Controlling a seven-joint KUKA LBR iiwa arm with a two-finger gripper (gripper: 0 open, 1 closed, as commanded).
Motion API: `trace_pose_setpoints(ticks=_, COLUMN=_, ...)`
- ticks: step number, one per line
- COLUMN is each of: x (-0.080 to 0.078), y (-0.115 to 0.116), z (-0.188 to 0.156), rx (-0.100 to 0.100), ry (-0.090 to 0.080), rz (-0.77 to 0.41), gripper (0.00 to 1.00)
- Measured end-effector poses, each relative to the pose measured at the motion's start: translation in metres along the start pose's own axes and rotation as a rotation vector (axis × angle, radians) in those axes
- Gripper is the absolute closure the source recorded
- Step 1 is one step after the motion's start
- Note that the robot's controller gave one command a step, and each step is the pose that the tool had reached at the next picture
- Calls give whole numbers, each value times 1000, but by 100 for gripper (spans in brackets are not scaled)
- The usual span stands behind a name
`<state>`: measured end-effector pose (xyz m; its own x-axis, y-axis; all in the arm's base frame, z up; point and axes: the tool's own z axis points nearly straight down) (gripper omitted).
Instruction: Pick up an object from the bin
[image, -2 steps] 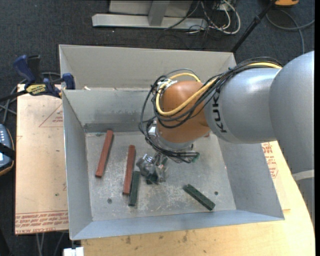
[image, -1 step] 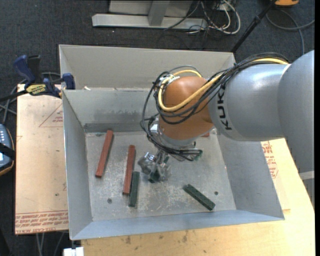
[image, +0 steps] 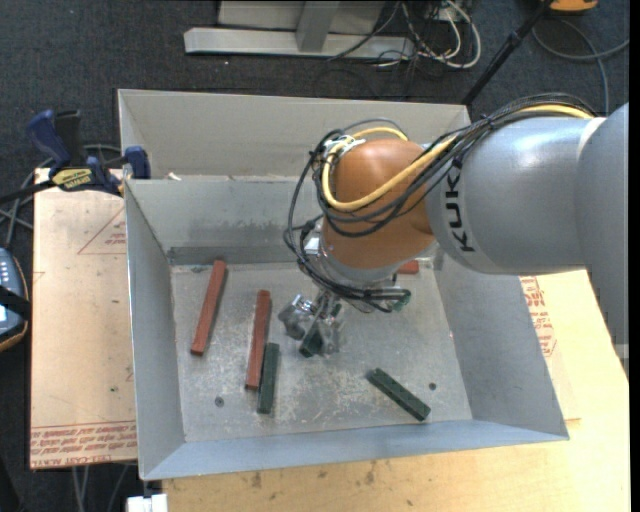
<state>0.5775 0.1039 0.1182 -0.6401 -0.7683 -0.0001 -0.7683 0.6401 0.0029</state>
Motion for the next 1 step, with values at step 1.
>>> trace_pose_setpoints(ticks=1, x=-1, y=-1, z=-18, rx=5, ry=-5, rz=0, gripper=100)
